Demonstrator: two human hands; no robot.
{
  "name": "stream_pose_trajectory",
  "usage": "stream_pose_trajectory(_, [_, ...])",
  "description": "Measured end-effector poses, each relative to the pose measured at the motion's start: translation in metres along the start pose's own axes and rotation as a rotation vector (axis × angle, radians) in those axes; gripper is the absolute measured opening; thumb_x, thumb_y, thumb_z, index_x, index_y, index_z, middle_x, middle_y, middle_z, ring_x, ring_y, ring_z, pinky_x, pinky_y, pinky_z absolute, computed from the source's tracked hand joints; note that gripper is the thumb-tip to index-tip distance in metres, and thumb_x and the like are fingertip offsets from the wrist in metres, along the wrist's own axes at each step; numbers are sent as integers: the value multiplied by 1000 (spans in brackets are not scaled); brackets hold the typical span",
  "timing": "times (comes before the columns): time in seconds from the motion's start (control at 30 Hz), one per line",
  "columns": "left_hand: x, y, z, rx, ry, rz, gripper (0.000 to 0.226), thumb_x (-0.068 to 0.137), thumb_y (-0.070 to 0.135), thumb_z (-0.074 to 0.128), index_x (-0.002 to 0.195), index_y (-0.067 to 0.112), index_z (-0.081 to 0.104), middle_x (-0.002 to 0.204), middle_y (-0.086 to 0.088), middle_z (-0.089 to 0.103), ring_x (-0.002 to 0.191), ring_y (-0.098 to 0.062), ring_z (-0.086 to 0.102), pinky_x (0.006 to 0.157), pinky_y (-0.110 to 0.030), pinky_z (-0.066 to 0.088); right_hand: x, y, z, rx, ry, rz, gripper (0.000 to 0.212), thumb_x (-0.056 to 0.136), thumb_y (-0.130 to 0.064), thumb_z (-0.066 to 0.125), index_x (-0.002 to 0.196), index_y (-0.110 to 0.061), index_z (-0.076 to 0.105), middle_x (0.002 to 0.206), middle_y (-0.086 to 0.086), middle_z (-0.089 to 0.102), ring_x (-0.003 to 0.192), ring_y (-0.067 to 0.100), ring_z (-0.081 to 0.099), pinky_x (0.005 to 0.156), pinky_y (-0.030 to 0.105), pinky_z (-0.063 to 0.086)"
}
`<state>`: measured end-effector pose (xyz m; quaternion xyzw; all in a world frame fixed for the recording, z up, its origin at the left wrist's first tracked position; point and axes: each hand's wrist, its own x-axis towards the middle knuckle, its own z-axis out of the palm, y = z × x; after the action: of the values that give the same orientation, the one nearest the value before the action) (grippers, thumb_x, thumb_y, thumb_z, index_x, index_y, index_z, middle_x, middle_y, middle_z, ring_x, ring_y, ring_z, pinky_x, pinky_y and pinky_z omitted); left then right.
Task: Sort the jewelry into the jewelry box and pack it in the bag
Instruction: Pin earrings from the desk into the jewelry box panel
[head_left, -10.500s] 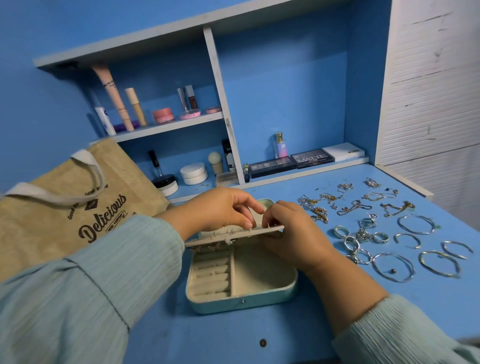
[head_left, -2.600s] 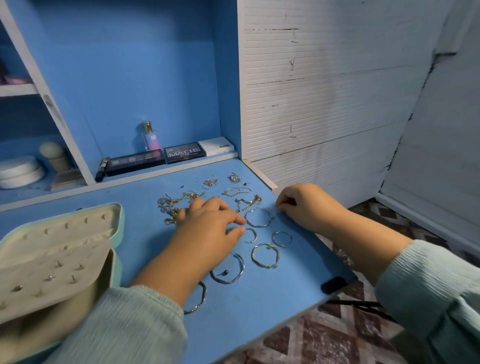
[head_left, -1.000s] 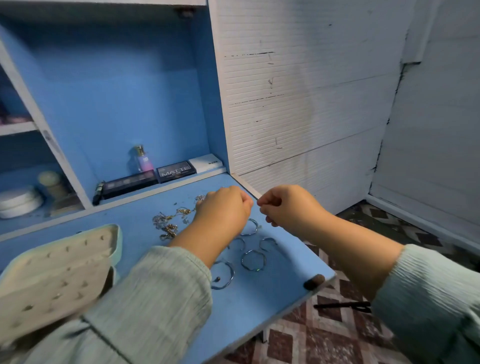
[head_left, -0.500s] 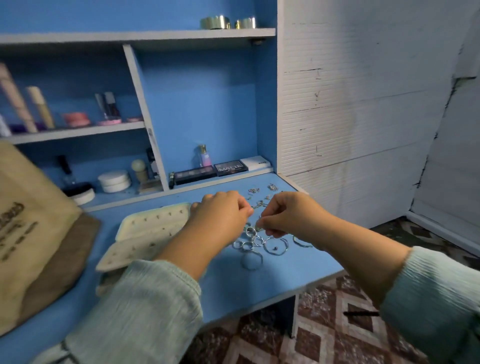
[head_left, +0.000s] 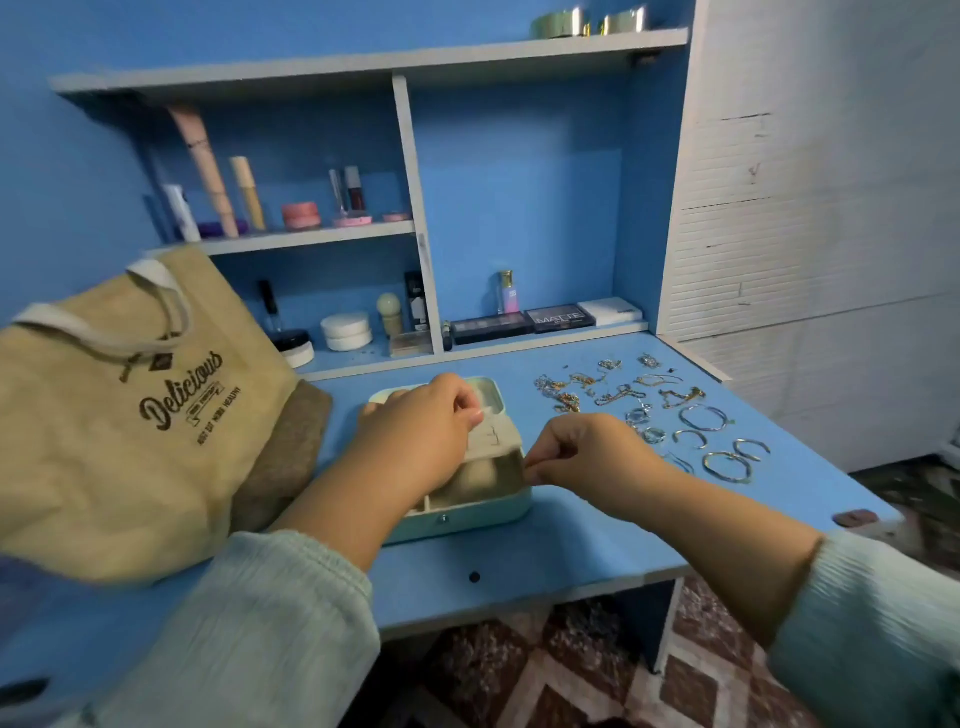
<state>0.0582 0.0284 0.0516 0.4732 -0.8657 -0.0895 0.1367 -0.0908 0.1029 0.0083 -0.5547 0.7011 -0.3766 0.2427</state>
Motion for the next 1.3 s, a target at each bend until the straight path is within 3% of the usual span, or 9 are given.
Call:
stream_pose_trajectory(0.07, [-2,-5,1,-4,11,10,10,98,37,37,95,33,46,99,11,61,96,-17,55,91,-38,38,3,-1,4,-30,15,-35,23,78,-15,72,63,-25,59,68,-9,60,60,8,51,51,12,39])
stream_pose_trajectory(0.2, [-1,-11,5,-17,47,27,13,100,34,32,95,32,43,98,11,61,92,-16,53,89,-35,33,11,1,9,-1,74,-90,25,78,-13,71,62,-27,59,84,-6,67,83,10,59,69,15,44])
stream_pose_trajectory(0.27, [2,-13,7,-13,78,44,13,100,34,30,97,31,43,98,10,62,95,-15,54,89,-33,28,16,2,9,35,115,-120,23,78,-13,72,64,-28,60,83,-13,66,80,-1,57,64,6,40])
stream_pose_trajectory(0.43, [19,-17,5,-47,196,92,10,100,32,33,95,31,41,93,11,59,90,-15,53,88,-32,28,35,2,10,157,192,-163,20,76,-13,74,65,-27,65,90,-20,66,71,-14,54,63,6,37])
stream_pose_trajectory(0.57, [33,-22,3,-98,245,130,8,100,30,35,93,29,39,84,15,50,82,-13,46,82,-30,33,54,1,12,277,254,-151,21,75,-11,75,63,-26,66,82,-21,67,72,-4,58,62,5,40])
stream_pose_trajectory(0.67, [45,-28,3,-122,261,135,8,99,31,38,91,32,38,86,15,50,86,-17,50,82,-33,39,66,2,16,301,290,-124,19,75,-10,75,66,-25,67,82,-16,68,68,6,57,56,7,41])
stream_pose_trajectory(0.8, [58,-35,2,-165,261,127,10,98,32,41,88,34,39,86,12,54,90,-25,55,82,-43,45,80,9,25,173,376,-204,22,73,-10,76,64,-26,64,83,-9,58,76,-1,53,66,0,34])
stream_pose_trajectory(0.9, [63,-38,0,-180,247,133,9,98,33,40,89,35,40,85,12,51,88,-22,54,79,-40,45,87,12,31,160,391,-203,29,72,-10,77,60,-30,61,85,-13,52,81,-4,50,68,-4,30])
stream_pose_trajectory(1.3, [65,-40,1,-177,259,131,7,97,35,39,94,31,44,95,6,57,91,-22,55,80,-42,46,94,14,39,128,379,-212,20,71,-11,78,65,-27,66,77,-14,49,74,-3,47,67,2,33])
